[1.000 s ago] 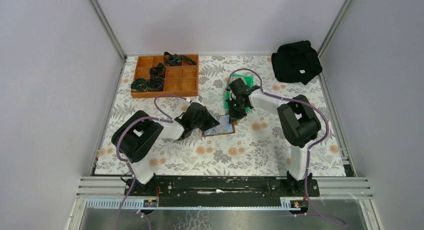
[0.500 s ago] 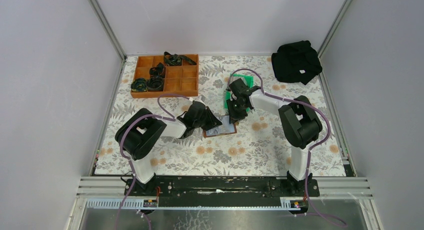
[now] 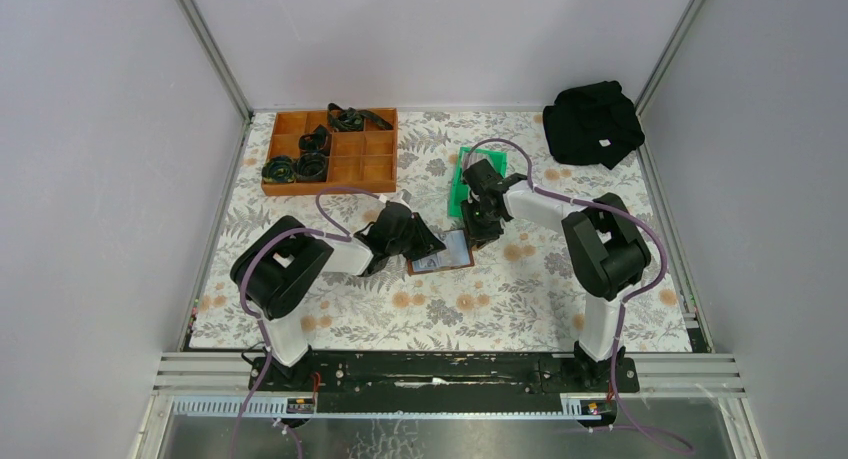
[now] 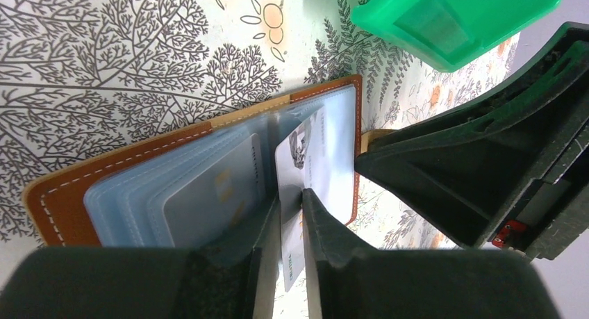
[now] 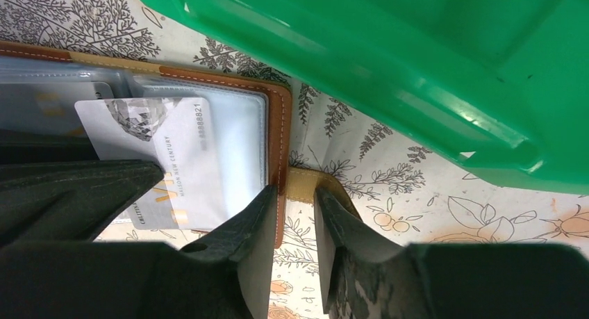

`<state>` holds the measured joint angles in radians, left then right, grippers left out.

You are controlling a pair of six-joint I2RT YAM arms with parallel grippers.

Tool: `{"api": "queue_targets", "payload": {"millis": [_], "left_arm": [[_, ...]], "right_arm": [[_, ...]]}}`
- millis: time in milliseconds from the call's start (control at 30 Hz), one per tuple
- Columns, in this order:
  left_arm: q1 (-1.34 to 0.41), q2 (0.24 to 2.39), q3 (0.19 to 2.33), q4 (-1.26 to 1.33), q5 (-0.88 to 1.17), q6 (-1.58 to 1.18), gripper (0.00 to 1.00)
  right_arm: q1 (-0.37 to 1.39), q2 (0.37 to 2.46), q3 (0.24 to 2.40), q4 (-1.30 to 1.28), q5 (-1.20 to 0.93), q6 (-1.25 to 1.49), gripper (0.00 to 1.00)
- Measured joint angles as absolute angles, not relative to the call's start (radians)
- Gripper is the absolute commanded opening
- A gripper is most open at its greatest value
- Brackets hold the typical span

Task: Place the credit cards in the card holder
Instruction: Insert the credit card into the card holder.

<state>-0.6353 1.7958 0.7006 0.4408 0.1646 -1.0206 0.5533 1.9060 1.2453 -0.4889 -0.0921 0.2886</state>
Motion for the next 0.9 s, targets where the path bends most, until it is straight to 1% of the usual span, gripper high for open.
{"api": "queue_targets", "payload": {"millis": [200,267,333,467,600,900], "left_arm": [[-0.637,1.794,0.701,0.443,0.164,-1.024,0.33],[-0.640,1.792,0.701,0.442,0.165,-1.024,0.37],[-0.641,1.787,0.701,0.440,0.165,-1.027,0.40],[-0.643,1.774,0.701,0.424,0.164,-1.027,0.43],[-0.645,1.768,0.704,0.405,0.163,-1.025,0.43],[-0.661,1.767,0.772,0.276,0.133,-0.994,0.43]], "right_arm": [[0.550,1.904,1.239,-0.485,-0.086,0.290,0.18],[0.547,1.903,1.237,-0.485,-0.081,0.289,0.16],[0.546,1.901,1.234,-0.484,-0.077,0.290,0.14],[0.546,1.900,1.231,-0.480,-0.075,0.292,0.12],[0.546,1.900,1.230,-0.479,-0.076,0.292,0.10],[0.545,1.900,1.230,-0.479,-0.080,0.291,0.07]]}}
